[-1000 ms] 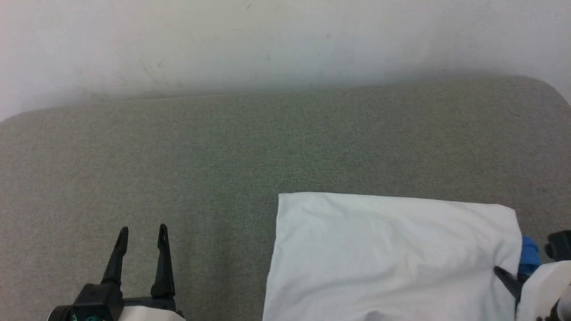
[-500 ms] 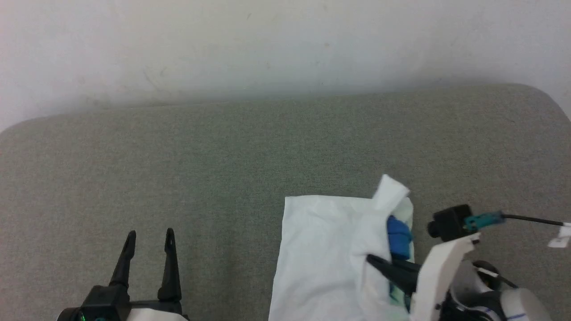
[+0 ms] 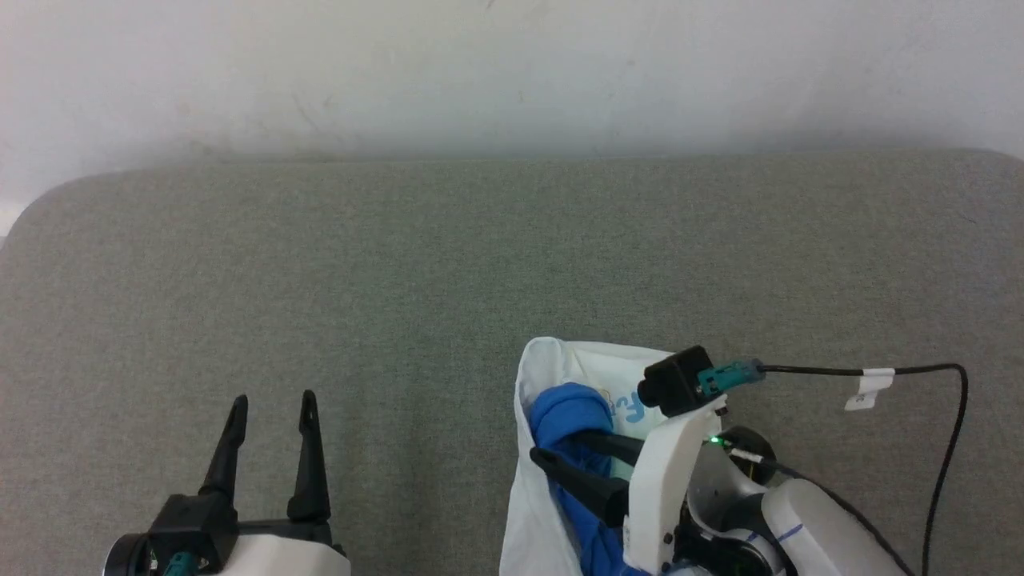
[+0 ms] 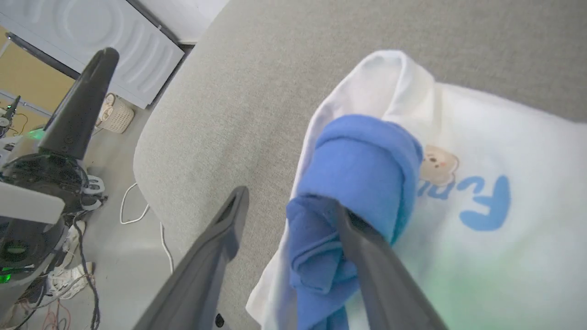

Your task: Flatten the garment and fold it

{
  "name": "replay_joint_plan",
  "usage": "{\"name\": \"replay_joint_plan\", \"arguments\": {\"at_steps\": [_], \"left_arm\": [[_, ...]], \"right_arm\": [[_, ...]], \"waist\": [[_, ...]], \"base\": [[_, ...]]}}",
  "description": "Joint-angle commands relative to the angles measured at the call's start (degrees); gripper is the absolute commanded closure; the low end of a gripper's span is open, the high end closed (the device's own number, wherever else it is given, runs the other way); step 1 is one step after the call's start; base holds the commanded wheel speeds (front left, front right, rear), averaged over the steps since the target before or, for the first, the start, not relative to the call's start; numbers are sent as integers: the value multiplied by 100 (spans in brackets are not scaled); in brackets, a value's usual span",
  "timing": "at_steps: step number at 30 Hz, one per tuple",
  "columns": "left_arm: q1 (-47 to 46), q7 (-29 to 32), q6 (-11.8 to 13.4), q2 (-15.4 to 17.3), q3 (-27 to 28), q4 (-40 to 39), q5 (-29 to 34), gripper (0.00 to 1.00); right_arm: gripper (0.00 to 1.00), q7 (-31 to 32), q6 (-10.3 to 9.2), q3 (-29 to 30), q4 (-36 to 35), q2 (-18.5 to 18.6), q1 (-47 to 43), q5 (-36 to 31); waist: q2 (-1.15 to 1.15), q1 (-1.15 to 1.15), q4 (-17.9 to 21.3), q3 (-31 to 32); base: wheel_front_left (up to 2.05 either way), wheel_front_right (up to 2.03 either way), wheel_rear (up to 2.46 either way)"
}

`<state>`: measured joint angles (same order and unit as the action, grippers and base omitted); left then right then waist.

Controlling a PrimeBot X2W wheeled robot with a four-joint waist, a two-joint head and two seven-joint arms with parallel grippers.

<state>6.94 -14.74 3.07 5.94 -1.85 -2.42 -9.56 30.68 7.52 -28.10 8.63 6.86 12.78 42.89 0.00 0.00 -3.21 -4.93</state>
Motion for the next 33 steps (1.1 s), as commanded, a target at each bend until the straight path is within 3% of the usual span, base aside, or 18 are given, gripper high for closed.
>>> {"name": "replay_joint_plan", "arguments": {"at_steps": [1,6,9,15,21,28,31,33], "left_arm": [[-54,-26,4,-8,41,6,23,0],[-20,-26,15,-26,98,45,30,0],[-12,-26,20,-35,132,63,27,0],[3,-26,18,-29,187,82,48,0],[33,-26,16,-5,246,87,61,0],[104,-26,35,27,325,103,62,0],[138,-26,47,47,364,131,60,0],[163,-26,50,65,384,153,62,0]], "right_arm": [[0,-181,-3,-142,-170,205,166,-147],[0,-717,-3,-545,-992,902,280,-666],[0,-1213,-3,-404,-1426,1203,199,-1115],[0,-2320,-3,935,-1627,1208,-429,-1904],[0,-3161,-3,2532,-1695,850,-1157,-2871],[0,-3235,-3,3333,-1692,525,-1720,-2865],[0,-2914,-3,3604,-1325,426,-1789,-2375],[0,-2447,-3,3587,-847,556,-1742,-1934]], "waist": [[0,0,10,-4],[0,0,114,38],[0,0,204,71],[0,0,346,128],[0,0,424,190],[0,0,543,249],[0,0,602,249],[0,0,613,238]], "base": [[0,0,0],[0,0,0],[0,0,0],[0,0,0],[0,0,0],[0,0,0],[0,0,0],[0,0,0]]}}
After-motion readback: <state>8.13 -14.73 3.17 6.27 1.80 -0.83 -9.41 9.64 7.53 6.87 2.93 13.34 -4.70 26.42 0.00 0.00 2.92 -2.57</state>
